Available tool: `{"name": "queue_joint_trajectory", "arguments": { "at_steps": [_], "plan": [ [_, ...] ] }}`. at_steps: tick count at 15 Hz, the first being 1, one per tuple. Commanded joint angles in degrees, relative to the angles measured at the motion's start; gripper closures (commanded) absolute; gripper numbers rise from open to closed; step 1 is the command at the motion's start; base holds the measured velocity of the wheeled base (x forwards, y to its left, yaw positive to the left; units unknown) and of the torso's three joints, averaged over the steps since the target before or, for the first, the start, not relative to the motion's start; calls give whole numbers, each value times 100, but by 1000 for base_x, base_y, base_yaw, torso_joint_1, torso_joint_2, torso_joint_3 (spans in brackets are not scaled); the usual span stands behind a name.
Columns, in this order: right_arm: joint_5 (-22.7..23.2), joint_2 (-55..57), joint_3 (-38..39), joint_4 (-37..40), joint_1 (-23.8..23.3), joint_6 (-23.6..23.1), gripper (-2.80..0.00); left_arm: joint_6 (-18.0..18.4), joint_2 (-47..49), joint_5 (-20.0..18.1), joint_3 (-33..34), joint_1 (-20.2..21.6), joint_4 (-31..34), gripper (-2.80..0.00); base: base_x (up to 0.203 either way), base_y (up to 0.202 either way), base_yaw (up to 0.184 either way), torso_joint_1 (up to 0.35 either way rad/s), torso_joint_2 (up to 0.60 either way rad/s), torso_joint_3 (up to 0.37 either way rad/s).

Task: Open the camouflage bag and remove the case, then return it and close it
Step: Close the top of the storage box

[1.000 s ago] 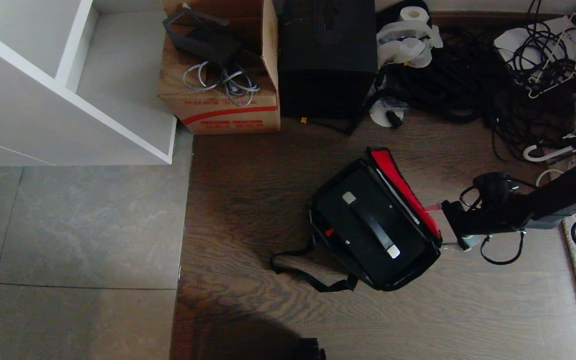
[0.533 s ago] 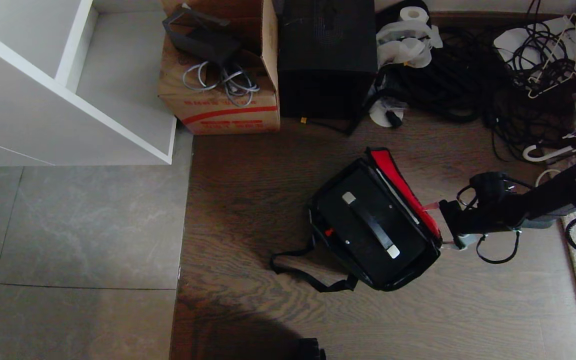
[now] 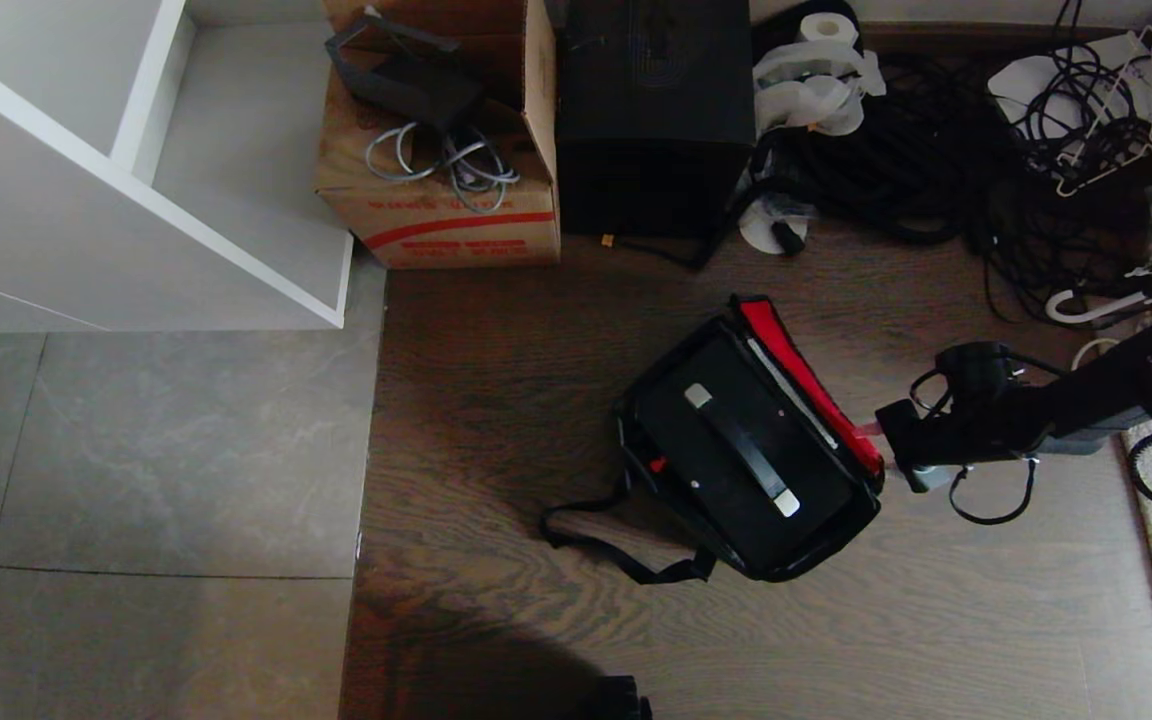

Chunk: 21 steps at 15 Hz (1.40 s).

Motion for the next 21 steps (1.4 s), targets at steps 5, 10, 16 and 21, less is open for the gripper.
{"name": "queue_joint_trajectory", "arguments": {
  "at_steps": [5, 10, 16, 21],
  "plan": [
    [7, -573, 141, -15, -163, -181, 0, -4, -2, 2, 62, 1, -3, 0, 0, 0, 0, 0, 0, 0],
    [-45, -1570, 1209, -9, -380, -1825, 0, -4, -2, 2, 60, 1, -3, 0, 0, 0, 0, 0, 0, 0],
    [-633, -2807, 3468, -567, -369, -4720, 0, -4, -2, 2, 58, 1, -3, 0, 0, 0, 0, 0, 0, 0],
    [-714, -3220, 4835, -2486, 98, -5578, 0, -4, -2, 2, 61, 1, -3, 0, 0, 0, 0, 0, 0, 0]
  ]
}}
